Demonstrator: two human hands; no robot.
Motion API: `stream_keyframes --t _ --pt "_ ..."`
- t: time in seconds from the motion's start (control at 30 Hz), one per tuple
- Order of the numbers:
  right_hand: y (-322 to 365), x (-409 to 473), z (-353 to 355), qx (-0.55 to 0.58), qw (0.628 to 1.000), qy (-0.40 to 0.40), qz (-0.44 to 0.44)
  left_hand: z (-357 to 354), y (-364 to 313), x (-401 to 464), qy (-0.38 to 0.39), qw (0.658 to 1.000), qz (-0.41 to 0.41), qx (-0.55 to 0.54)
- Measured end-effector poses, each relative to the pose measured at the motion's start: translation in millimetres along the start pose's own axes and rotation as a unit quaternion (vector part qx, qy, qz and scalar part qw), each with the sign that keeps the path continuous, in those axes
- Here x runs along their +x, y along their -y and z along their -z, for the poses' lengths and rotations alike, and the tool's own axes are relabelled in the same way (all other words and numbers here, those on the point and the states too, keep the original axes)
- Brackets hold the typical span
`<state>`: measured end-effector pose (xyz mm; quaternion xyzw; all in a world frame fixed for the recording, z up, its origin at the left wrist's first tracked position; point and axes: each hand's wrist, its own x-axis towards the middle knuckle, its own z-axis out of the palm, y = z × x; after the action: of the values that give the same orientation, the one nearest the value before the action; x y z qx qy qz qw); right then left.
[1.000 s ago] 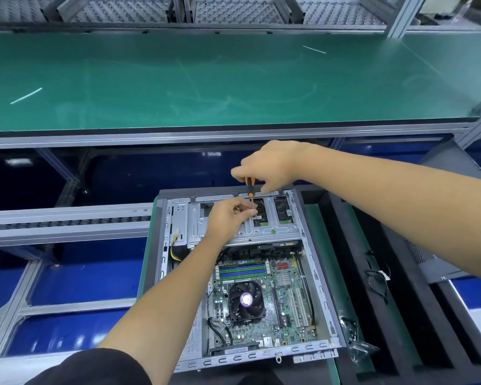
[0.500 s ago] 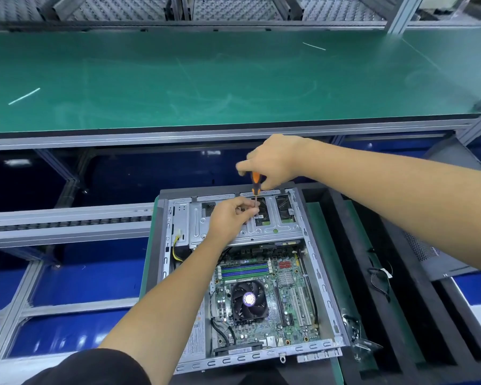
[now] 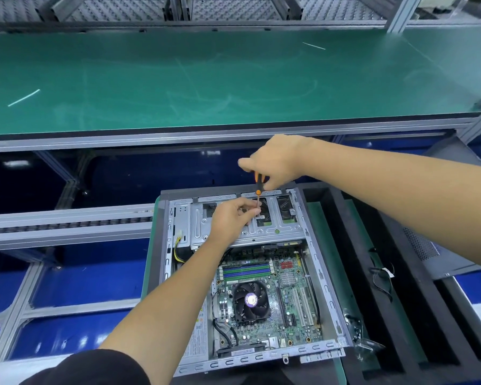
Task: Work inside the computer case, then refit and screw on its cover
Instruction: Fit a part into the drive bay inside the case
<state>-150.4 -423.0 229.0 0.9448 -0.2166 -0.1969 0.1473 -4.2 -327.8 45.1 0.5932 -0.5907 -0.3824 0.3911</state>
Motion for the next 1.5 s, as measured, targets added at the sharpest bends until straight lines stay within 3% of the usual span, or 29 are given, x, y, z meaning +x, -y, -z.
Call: stream_keyframes --t 0.1,0.23,0.43,0.53,0.67,0.9,1.03,1.17,1.27,1.5 --pt "-2.5 -0.8 4.0 -0.024 0.996 -0.02 0.088 0.0 -0.6 0.0 0.006 1.0 0.001 0.001" --pt "3.7 4.0 8.2 0.013 0.999 0.01 0.037 0.7 -0.4 -0.7 0.008 1.0 0.005 -0.025" --pt "9.3 4.1 3.7 -0.018 0.996 0.048 -0.068 -1.4 0.5 -0.3 0.004 0.999 0.018 -0.03" --pt "3.5 0.1 4.7 0.015 0.998 0.032 -0.055 -1.9 -0.6 0.2 0.002 1.0 0.017 -0.019" --pt "0.0 1.7 8.0 -0.034 0.997 -0.012 0.067 -1.1 -0.6 -0.2 0.008 0.999 0.024 -0.02" --pt "3.9 6.7 8.6 -0.014 0.997 0.073 -0.033 -1.6 -1.4 -1.0 0.009 1.0 0.014 -0.021" --pt "6.0 6.7 3.6 -0.018 0.995 0.063 -0.07 -1.5 -2.0 -0.3 0.012 1.0 0.014 0.014" --pt "1.3 5.2 6.7 0.028 0.999 0.015 0.016 -1.2 -3.1 -0.8 0.008 1.0 0.011 0.028" --pt "-1.4 3.0 5.7 -0.02 0.996 -0.004 0.084 -1.4 -3.8 -1.3 0.015 1.0 0.007 0.021" --pt "10.3 5.2 0.2 -0.033 0.999 0.007 0.004 -0.5 -5.6 -3.5 0.007 1.0 0.008 -0.014"
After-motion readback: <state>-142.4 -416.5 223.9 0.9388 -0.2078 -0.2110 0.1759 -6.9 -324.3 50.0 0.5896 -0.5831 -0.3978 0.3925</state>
